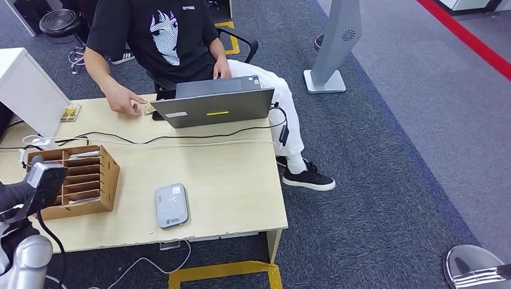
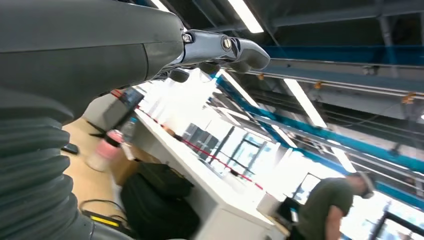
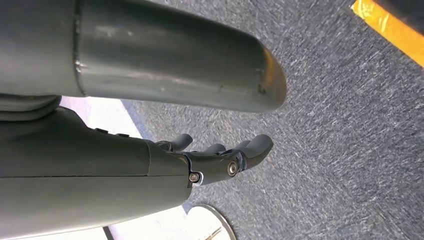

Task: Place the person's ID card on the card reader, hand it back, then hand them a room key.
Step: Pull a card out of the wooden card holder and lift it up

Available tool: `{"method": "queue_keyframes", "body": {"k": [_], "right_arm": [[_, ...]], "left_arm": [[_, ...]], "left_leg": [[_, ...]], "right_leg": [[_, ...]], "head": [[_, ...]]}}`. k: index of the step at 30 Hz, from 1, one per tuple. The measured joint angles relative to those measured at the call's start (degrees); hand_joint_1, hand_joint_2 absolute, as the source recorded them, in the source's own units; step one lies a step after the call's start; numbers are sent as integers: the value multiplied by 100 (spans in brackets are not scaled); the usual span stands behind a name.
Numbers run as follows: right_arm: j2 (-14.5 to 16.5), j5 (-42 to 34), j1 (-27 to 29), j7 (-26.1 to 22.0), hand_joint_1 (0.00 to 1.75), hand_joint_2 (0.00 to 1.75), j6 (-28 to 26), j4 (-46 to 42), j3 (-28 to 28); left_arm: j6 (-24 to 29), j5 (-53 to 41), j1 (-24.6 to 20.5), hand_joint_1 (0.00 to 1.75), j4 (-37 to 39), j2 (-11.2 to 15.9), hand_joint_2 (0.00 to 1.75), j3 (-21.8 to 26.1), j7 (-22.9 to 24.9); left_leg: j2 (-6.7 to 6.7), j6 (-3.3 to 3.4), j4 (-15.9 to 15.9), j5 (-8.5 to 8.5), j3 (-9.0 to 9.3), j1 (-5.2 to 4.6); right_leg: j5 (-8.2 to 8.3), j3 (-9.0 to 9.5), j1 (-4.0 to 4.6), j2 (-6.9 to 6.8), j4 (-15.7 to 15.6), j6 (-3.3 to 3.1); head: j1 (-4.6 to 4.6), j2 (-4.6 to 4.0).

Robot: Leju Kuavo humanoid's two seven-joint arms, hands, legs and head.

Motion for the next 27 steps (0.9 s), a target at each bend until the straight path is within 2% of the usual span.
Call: {"method": "queue_keyframes", "body": {"k": [4, 8, 11, 14, 16, 20, 25, 27], "right_arm": [[139, 82, 51, -19, 0, 0, 130, -217, -188], [216, -180, 163, 129, 0, 0, 254, -472, -257], [243, -371, 233, 160, 0, 0, 225, -686, -256], [252, -410, 234, 151, 0, 0, 211, -835, -284], [258, -411, 235, 170, 0, 0, 218, -881, -307], [267, -425, 229, 208, 0, 0, 211, -914, -340], [272, -381, 193, 239, 0, 0, 122, -885, -452], [273, -371, 172, 238, 0, 0, 97, -861, -485]], "left_arm": [[-687, 460, 353, 0, -795, -25, 175, -320, 220], [-1483, 895, 651, 0, -1394, -4, 175, -508, 493], [-2079, 953, 830, 0, -1755, 132, 175, -557, 815], [-2919, 605, 1010, 0, -2102, 511, 175, -568, 1418], [-3267, 356, 1127, 0, -2210, 824, 175, -568, 1677], [-3666, 108, 1288, 0, -2334, 1342, 175, -567, 1895], [-4307, -262, 1561, 0, -2456, 2272, 175, -522, 2281], [-4397, -349, 1617, 0, -2475, 2523, 175, -484, 2307]], "left_leg": [[1, 0, 0, -1, 0, -1], [-1, 0, -1, -1, -2, 1], [4, -1, -2, -1, -4, 4], [7, -2, -2, -1, 0, 6], [4, -3, -2, 0, -1, 9], [1, -4, -4, 0, -4, 12], [2, -4, -6, 0, -4, 13], [-7, -4, -5, 0, -6, 12]], "right_leg": [[0, 0, 0, 0, 0, 0], [0, 0, 0, -1, 0, 0], [0, -1, 0, 3, 1, -1], [-1, -1, 2, 6, 1, -2], [-2, -2, 4, 4, 2, -3], [-3, -1, 6, 2, 4, -5], [-5, -4, 7, 2, 5, -7], [-6, -4, 8, -7, 4, -7]], "head": [[-3, 0], [-6, 0], [-6, 0], [-6, 0], [-6, 0], [-5, 0], [-6, 0], [-6, 0]]}}
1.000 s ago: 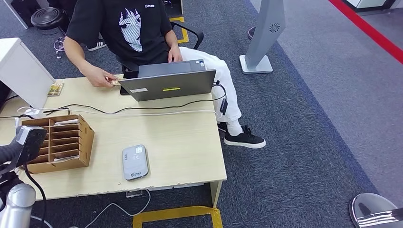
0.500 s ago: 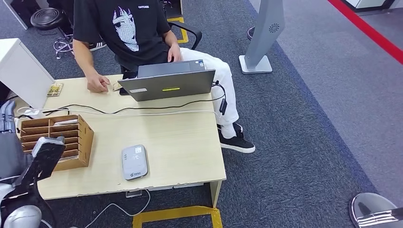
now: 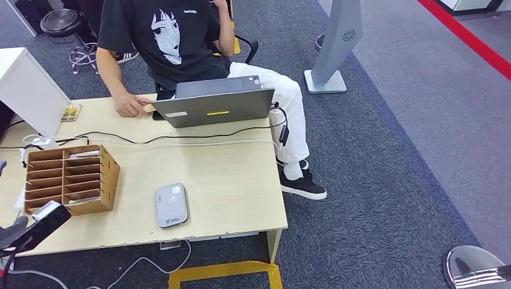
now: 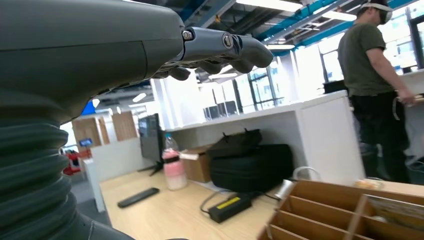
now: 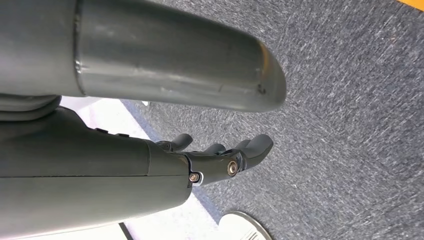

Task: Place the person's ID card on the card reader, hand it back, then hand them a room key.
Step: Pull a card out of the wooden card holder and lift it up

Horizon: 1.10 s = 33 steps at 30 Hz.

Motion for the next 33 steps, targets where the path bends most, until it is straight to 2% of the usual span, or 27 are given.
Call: {"method": "queue_keyframes", "body": {"k": [3, 7, 13, 21, 33], "right_arm": [[2, 37, -24, -12, 0, 0, -23, 36, -34], [7, 150, -32, -91, 0, 0, -37, 68, -103], [8, 346, -73, -241, 0, 0, -36, 110, -210], [8, 536, -123, -383, 0, 0, -38, 178, -370], [8, 628, -175, -503, 0, 0, -70, 266, -542]], "left_arm": [[-46, -91, 45, 0, -2, 179, 175, 8, 0], [114, -140, 108, 0, 15, 193, 175, 8, -81], [440, -67, 111, 0, 253, -69, 175, 3, -233], [621, 99, 191, 0, 728, -487, 175, 2, -306], [859, 243, 566, 0, 1040, -792, 175, 76, -401]], "left_leg": [[-7, 0, 0, 0, -2, -1], [-6, 0, 1, 0, -2, -4], [-6, 1, 1, 0, -1, -6], [-6, 0, 1, 0, -2, -4], [-7, 0, 1, -1, -5, -4]], "right_leg": [[-1, 4, 0, -9, -1, 0], [0, 4, -1, -9, -2, 1], [0, 4, -2, -9, -3, 1], [0, 4, -2, -9, -3, 0], [-1, 3, -2, -9, -3, 1]], "head": [[1, 0], [2, 0], [1, 0], [1, 0], [1, 0]]}}
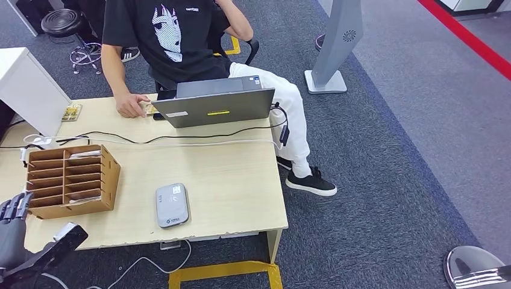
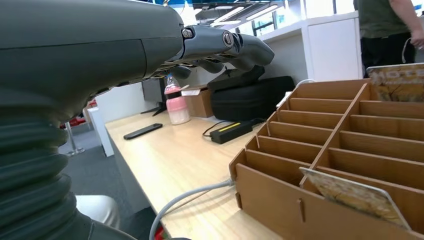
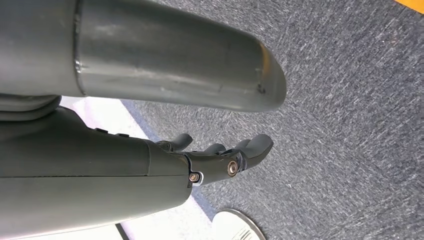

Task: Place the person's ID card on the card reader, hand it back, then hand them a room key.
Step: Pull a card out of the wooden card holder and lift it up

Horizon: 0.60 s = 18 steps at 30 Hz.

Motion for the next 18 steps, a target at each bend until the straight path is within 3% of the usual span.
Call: {"method": "queue_keyframes", "body": {"k": [13, 15, 18], "right_arm": [[0, 0, -12, -49, 0, 0, -4, 28, -45], [-3, 0, -25, -73, 0, 0, -17, 47, -57], [-28, 0, -89, -89, 0, 0, -100, 117, -60]], "left_arm": [[97, -18, 23, 0, 154, -119, 175, 71, -60], [176, -185, -148, 0, 398, -136, 175, 174, -100], [309, -585, -853, 0, 1045, -113, 175, 317, -174]], "left_leg": [[-2, 0, 0, 0, 0, 0], [-6, -1, 0, 2, 1, 2], [-14, -3, 0, 8, 1, 3]], "right_leg": [[0, 0, 0, -3, 0, 0], [1, 0, 0, -6, 0, 0], [3, 3, 1, -15, 1, -1]], "head": [[-1, 0], [1, 0], [1, 0]]}}
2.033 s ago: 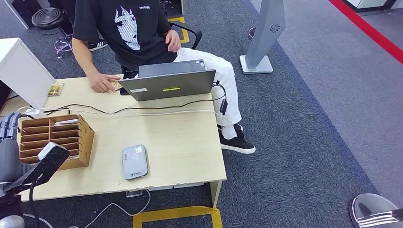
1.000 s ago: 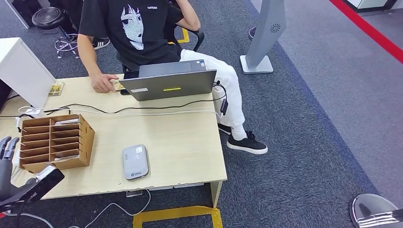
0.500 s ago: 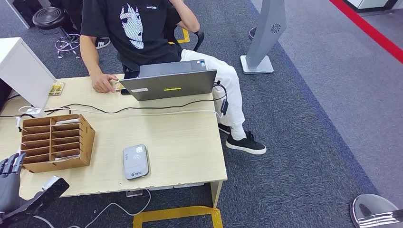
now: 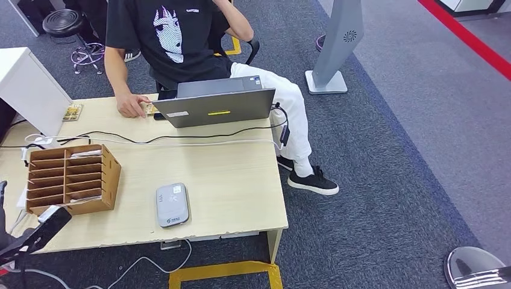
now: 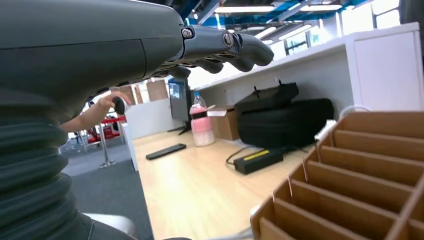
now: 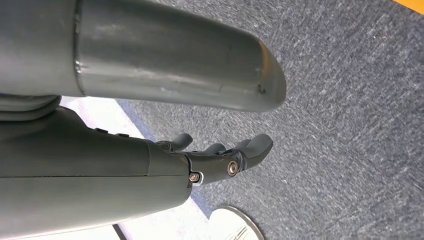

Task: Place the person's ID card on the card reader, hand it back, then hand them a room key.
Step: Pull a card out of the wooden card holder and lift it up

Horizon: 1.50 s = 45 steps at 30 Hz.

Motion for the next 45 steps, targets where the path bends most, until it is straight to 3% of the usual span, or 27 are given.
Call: {"method": "queue_keyframes", "body": {"k": [4, 10, 28, 37, 45], "right_arm": [[-19, 1, -51, -19, 0, 0, -32, 63, 6], [-34, 0, -90, -24, 0, 0, -84, 142, 37], [-55, 0, -132, -31, 0, 0, -126, 246, 85], [-55, 1, -130, -25, 0, 0, -103, 235, 85], [-55, 0, -130, -49, 0, 0, -104, 235, 84]], "left_arm": [[98, -136, -528, 0, 468, -30, 175, 8, -54], [262, -160, -961, 0, 957, -195, 175, 2, -149], [346, -76, -1241, 0, 1410, -647, 175, -154, -288], [-391, 225, -1322, 0, 1148, -403, 175, -319, -150], [-485, 303, -1324, 0, 1001, -196, 175, -389, -133]], "left_leg": [[0, 0, 1, 3, 1, -1], [1, -1, 2, 3, 0, -2], [3, 1, 2, 2, 1, -2], [4, 1, 2, 2, 1, -1], [4, 0, 2, 2, 0, -1]], "right_leg": [[2, 1, 0, 0, 0, -1], [2, -2, 0, 2, 0, -1], [2, -5, 0, 6, 0, -1], [2, -6, 0, 8, 0, -2], [2, -5, 0, 8, 0, -2]], "head": [[-1, 0], [1, 0], [1, 0], [1, 0], [1, 0]]}}
